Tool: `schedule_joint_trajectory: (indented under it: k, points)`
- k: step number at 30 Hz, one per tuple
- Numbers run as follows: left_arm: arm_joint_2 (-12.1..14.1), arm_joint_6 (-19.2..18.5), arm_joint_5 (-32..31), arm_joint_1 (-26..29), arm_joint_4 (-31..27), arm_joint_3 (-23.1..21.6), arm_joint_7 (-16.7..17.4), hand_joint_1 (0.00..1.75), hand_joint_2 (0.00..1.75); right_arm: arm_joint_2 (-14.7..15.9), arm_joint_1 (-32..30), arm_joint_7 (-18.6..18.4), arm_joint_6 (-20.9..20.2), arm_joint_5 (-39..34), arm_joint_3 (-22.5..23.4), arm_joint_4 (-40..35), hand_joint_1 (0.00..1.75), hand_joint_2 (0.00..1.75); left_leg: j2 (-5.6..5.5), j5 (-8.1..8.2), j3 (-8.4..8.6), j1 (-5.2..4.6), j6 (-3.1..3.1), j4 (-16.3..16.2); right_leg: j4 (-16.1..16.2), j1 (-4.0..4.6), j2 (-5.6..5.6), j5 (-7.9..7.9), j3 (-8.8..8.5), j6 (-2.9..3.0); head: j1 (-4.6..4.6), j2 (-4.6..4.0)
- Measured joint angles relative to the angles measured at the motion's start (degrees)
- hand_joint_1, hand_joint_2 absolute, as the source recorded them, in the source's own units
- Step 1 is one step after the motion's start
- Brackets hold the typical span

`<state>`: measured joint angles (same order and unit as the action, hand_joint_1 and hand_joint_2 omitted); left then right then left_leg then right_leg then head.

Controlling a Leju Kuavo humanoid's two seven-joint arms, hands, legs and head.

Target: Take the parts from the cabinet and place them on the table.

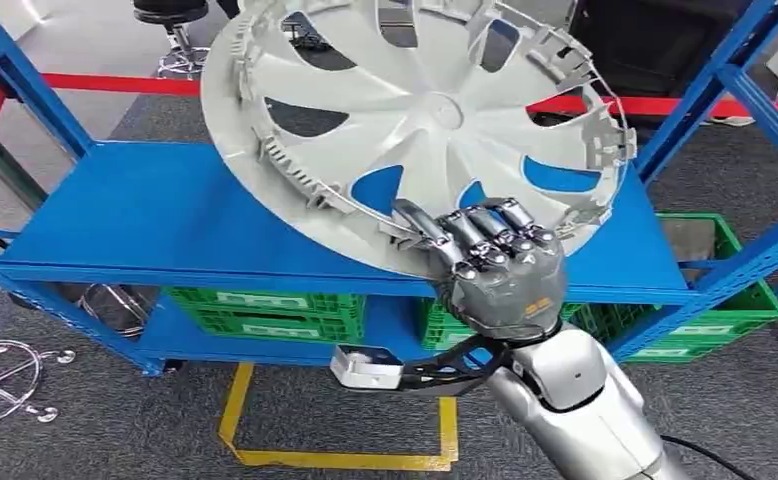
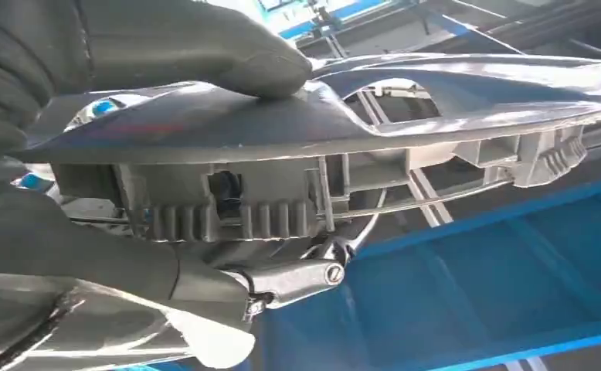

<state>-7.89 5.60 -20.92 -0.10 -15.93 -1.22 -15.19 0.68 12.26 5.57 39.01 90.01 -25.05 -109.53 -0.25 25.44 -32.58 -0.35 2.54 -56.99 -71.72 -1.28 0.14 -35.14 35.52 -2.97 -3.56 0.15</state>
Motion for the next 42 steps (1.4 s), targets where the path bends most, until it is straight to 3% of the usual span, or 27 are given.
schedule_joint_trajectory:
  k: [2,3,6,8,10,12,13,14,15,17,18,19,23,24,25,27,28,29,30,32,33,34,36,38,39,40,42]
  points:
    - [-0.04,0.00,-0.15,-0.03,0.00,0.00,0.02,0.00,0.00,0.00,0.01,-0.13,0.00,0.00,0.02,-0.04,1.75,1.75,-0.10,0.18,-0.14,0.21,-0.46,-0.70,10.93,-0.35,-0.13,5.91,-4.93,-0.18,0.00,0.00]
    - [0.02,0.02,-0.15,-0.05,0.00,0.02,0.02,0.00,0.00,0.00,0.03,-0.15,0.00,-0.02,0.04,-0.09,1.75,1.75,-0.18,0.16,-0.62,0.07,-0.98,-0.97,12.72,-0.16,-0.01,4.30,-6.05,-0.15,0.02,0.00]
    - [-0.02,0.04,-0.17,-0.18,0.00,0.04,0.04,0.00,0.00,-0.22,-0.11,-0.17,0.04,-0.02,0.11,-0.28,1.75,1.75,-0.29,-0.71,-1.90,-0.08,-2.27,-1.74,12.85,0.15,0.41,5.05,-5.34,0.59,-0.02,0.00]
    - [0.00,0.07,-0.22,-0.18,0.00,0.07,0.13,0.00,0.00,-0.33,-0.11,-0.20,0.07,-0.07,0.20,-0.28,1.75,1.75,-0.28,-0.38,-2.35,0.15,-2.89,-2.10,13.15,-0.22,0.20,5.84,-4.76,1.97,-0.07,0.00]
    - [-0.02,0.07,-0.53,-0.25,0.00,0.07,0.17,0.00,0.00,-0.57,-0.13,-0.13,0.07,-0.04,0.44,-0.28,1.75,1.75,-0.18,4.45,-4.19,0.29,-3.66,-6.95,13.15,-0.12,-0.08,6.50,-3.83,3.07,0.22,0.00]
    - [-0.02,0.09,-0.59,-0.27,0.00,0.07,0.18,0.00,0.00,-0.74,-0.13,0.00,0.07,-0.02,0.50,-0.28,1.75,1.75,-0.17,9.33,-7.13,0.53,-4.08,-15.87,13.10,0.08,-0.27,7.29,-2.70,3.45,0.20,0.00]
    - [-0.02,0.09,-0.68,-0.26,0.00,0.07,0.20,0.00,0.00,-0.74,-0.15,0.15,0.07,-0.02,0.52,-0.28,1.75,1.75,-0.17,10.41,-7.80,0.61,-4.15,-19.02,13.08,0.17,-0.31,7.75,-2.13,3.44,0.20,0.00]
    - [-0.02,0.09,-0.72,-0.25,0.00,0.07,0.26,0.00,0.00,-0.74,-0.20,0.39,0.07,-0.02,0.55,-0.26,1.75,1.75,-0.17,9.84,-7.15,0.64,-4.17,-19.17,13.07,0.24,-0.37,8.20,-1.57,3.43,0.17,0.00]
    - [-0.02,0.09,-0.79,-0.26,0.00,0.07,0.35,0.00,0.00,-0.74,-0.22,0.61,0.07,-0.02,0.55,-0.26,1.75,1.75,-0.17,8.12,-5.28,0.65,-4.03,-16.79,13.06,0.29,-0.38,8.62,-1.07,3.38,0.20,0.00]
    - [-0.02,0.09,-0.98,-0.30,0.00,0.07,0.37,0.00,0.00,-0.77,-0.20,0.77,0.07,-0.02,0.55,-0.26,1.75,1.75,-0.17,4.28,0.93,0.62,-3.47,-7.08,13.06,0.35,-0.36,9.35,-0.38,3.19,0.17,0.00]
    - [-0.02,0.28,-1.05,-0.38,0.00,0.07,0.35,0.00,0.00,-0.79,-0.21,0.77,0.07,-0.02,0.57,-0.28,1.75,1.75,-0.17,4.37,3.95,0.54,-3.07,-1.96,13.06,0.35,-0.41,9.69,-0.18,2.96,0.20,0.00]
    - [-0.02,0.48,-1.14,-0.45,0.00,0.07,0.20,0.00,0.00,-0.79,-0.21,0.77,0.07,-0.02,0.55,-0.31,1.75,1.75,-0.21,5.00,4.95,0.21,-2.93,0.00,13.06,0.54,-0.40,10.09,0.13,2.53,0.13,0.00]
    - [0.02,0.90,-1.20,-0.31,0.00,0.11,-0.09,0.00,0.00,-0.90,-0.19,1.07,0.07,-0.02,0.90,-0.31,1.75,1.75,-0.14,2.93,3.32,-0.14,-1.56,0.73,13.70,0.22,-0.39,12.06,0.77,0.91,0.22,0.00]
    - [0.02,0.92,-1.22,-0.47,0.00,0.11,-0.07,0.00,0.00,-0.96,-0.22,1.12,0.11,-0.04,1.01,-0.28,1.75,1.75,0.16,2.09,3.08,0.05,-1.16,0.93,13.02,0.04,-0.28,10.36,1.50,0.92,0.13,0.00]
    - [0.02,0.94,-1.25,-0.55,0.00,0.15,-0.02,0.00,0.00,-1.05,-0.11,0.92,0.13,-0.04,1.05,-0.28,1.75,1.75,0.15,1.35,2.20,0.07,-0.51,1.05,10.25,0.13,-0.22,6.72,2.99,0.83,-0.15,0.00]
    - [0.00,0.94,-1.57,-0.51,0.00,0.15,0.02,0.00,0.00,-1.05,-0.09,0.46,0.15,0.00,1.05,-0.26,1.75,1.75,0.16,0.25,0.66,-0.13,-0.26,1.00,1.57,0.12,-0.23,0.84,5.12,0.58,-0.28,0.00]
    - [-0.02,0.96,-1.73,-0.45,0.00,0.17,0.02,0.00,0.00,-1.05,-0.11,0.39,0.15,-0.02,1.05,-0.26,1.75,1.75,0.16,-0.37,-0.19,-0.24,-0.23,0.91,-2.32,0.14,-0.23,-0.56,5.85,0.47,-0.31,0.00]
    - [-0.02,0.96,-1.73,-0.39,0.00,0.15,0.02,0.00,0.00,-1.05,-0.12,0.22,0.15,-0.02,1.05,-0.24,1.75,1.75,0.16,-0.94,-1.06,-0.31,-0.28,0.74,-3.92,0.15,-0.23,-0.15,5.55,0.46,-0.31,0.00]
    - [-0.02,0.96,-1.75,-0.34,0.00,0.15,0.02,0.00,0.00,-1.05,-0.12,0.09,0.15,-0.02,1.05,-0.20,1.75,1.75,0.16,-1.42,-1.89,-0.34,-0.33,0.56,-3.03,0.15,-0.23,1.47,4.10,0.50,-0.31,0.00]
    - [-0.02,0.96,-1.77,-0.31,0.00,0.17,0.02,0.00,0.00,-1.07,-0.08,0.09,0.17,-0.02,1.05,-0.20,1.75,1.75,0.12,-2.25,-3.39,-0.34,-0.56,0.05,4.92,0.16,-0.24,5.24,-1.99,0.79,-0.33,0.00]
    - [-0.04,0.96,-1.77,-0.31,0.00,0.17,0.02,0.00,0.00,-1.11,-0.05,0.07,0.15,-0.02,1.05,-0.22,1.75,1.75,0.08,-2.62,-3.89,-0.33,-0.79,-0.37,10.81,0.19,-0.24,5.06,-6.05,1.06,-0.35,0.00]
    - [-0.09,0.98,-1.77,-0.30,0.00,0.17,0.02,0.00,0.00,-1.22,0.04,0.04,0.18,-0.04,1.05,-0.22,1.75,1.75,0.06,-2.95,-4.44,-0.55,-1.15,-0.64,14.75,0.50,-0.18,3.30,-9.10,1.06,-0.46,0.00]
    - [-0.07,0.98,-1.77,-0.24,0.00,0.17,0.04,0.00,0.00,-1.25,0.02,0.00,0.20,-0.07,1.05,-0.22,1.75,1.75,0.12,-3.91,-4.58,-0.35,-1.74,-0.62,15.18,0.74,-0.09,3.49,-8.25,1.26,-0.54,0.00]
    - [-0.11,1.09,-1.92,-0.18,0.00,0.17,0.22,0.00,0.00,-1.25,0.08,0.00,0.20,-0.02,1.05,-0.20,1.75,1.75,0.04,-4.81,-4.85,-0.43,-2.55,-0.42,15.26,0.69,-0.20,4.39,-7.20,2.28,-0.54,0.00]
    - [-0.04,1.11,-2.10,-0.16,0.00,0.20,0.26,0.00,0.00,-1.27,0.25,0.00,0.20,-0.02,1.05,-0.20,1.75,1.75,0.01,-3.28,-5.24,-0.13,-2.92,-1.03,15.43,0.41,-0.59,5.08,-7.22,2.96,-0.48,0.00]
    - [-0.04,1.31,-2.36,-0.10,0.00,0.22,0.28,0.00,0.00,-1.36,0.31,0.22,0.20,-0.02,1.07,-0.20,1.75,1.75,0.05,0.13,-6.01,-0.02,-3.37,-3.32,15.42,0.41,-0.58,5.64,-6.68,3.48,-0.39,0.00]
    - [0.00,1.71,-2.60,-0.15,0.00,0.28,0.28,0.00,0.00,-1.64,0.15,1.18,0.24,0.00,1.44,-0.15,1.75,1.75,0.05,6.78,-8.11,0.44,-4.08,-11.93,15.33,0.47,-0.65,6.92,-5.25,3.62,-0.35,0.00]
